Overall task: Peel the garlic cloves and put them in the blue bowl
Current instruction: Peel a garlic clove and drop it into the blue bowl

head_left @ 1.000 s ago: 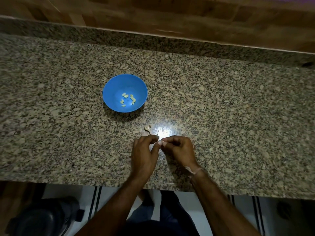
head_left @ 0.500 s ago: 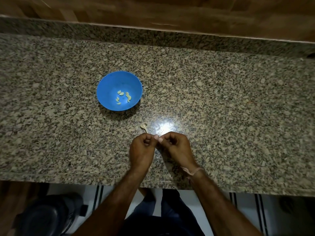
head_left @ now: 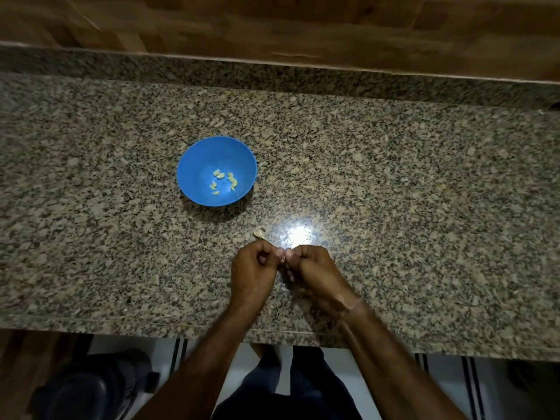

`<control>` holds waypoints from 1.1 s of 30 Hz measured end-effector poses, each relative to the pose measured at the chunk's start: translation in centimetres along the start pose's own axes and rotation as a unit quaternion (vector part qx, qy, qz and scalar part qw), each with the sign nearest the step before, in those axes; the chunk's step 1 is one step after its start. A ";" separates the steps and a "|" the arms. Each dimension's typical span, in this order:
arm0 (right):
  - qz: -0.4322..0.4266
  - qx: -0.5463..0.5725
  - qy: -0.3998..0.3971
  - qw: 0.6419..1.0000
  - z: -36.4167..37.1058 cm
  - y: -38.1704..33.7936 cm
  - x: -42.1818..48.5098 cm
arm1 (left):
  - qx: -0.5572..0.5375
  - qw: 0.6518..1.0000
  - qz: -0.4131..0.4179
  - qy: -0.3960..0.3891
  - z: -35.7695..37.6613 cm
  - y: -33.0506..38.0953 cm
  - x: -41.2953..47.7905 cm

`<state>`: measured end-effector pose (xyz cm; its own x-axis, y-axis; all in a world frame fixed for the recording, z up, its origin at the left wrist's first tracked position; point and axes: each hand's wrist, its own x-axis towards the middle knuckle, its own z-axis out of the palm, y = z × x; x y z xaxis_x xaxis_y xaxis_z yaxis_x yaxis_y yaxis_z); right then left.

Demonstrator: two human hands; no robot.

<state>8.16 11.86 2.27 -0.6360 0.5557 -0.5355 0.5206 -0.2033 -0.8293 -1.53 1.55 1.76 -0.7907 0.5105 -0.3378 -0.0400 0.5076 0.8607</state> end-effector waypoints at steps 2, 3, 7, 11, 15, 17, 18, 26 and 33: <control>0.030 0.044 -0.034 0.998 0.3 0.0 -0.4 | 0.064 0.997 0.045 0.017 -0.3 0.1 -0.5; 0.017 0.030 -0.028 0.999 0.6 0.1 -0.4 | 0.080 0.995 0.048 0.025 -0.4 0.1 -0.6; -0.082 -0.126 0.043 0.988 1.5 0.5 -1.1 | 0.086 0.996 0.015 0.027 -0.1 0.1 -0.9; -0.104 -0.107 0.025 0.988 1.3 -0.2 -1.3 | 0.173 0.982 0.067 0.026 -0.2 -0.1 -1.3; -0.133 -0.113 0.070 0.982 1.1 0.3 -0.8 | -0.033 0.989 -0.116 -0.089 0.0 0.5 -0.3; -0.120 -0.061 0.046 0.990 1.1 0.7 -0.7 | -0.039 0.994 -0.078 -0.071 0.1 0.8 -0.3; -0.102 -0.016 0.030 0.994 1.0 0.7 -0.5 | 0.013 0.999 -0.019 -0.042 0.1 0.8 -0.5; -0.181 -0.123 0.065 0.974 1.0 0.8 -0.8 | 0.011 0.991 -0.090 -0.102 0.1 1.2 -0.5; 0.085 0.169 -0.046 0.981 0.9 0.3 -0.6 | -0.023 0.996 0.001 -0.089 0.6 0.0 -1.0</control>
<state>8.22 10.77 2.16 -0.6133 0.4182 -0.6700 0.4155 -0.5505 -0.7241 -0.40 1.45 1.84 -0.6706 0.6285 -0.3941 -0.0691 0.4760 0.8767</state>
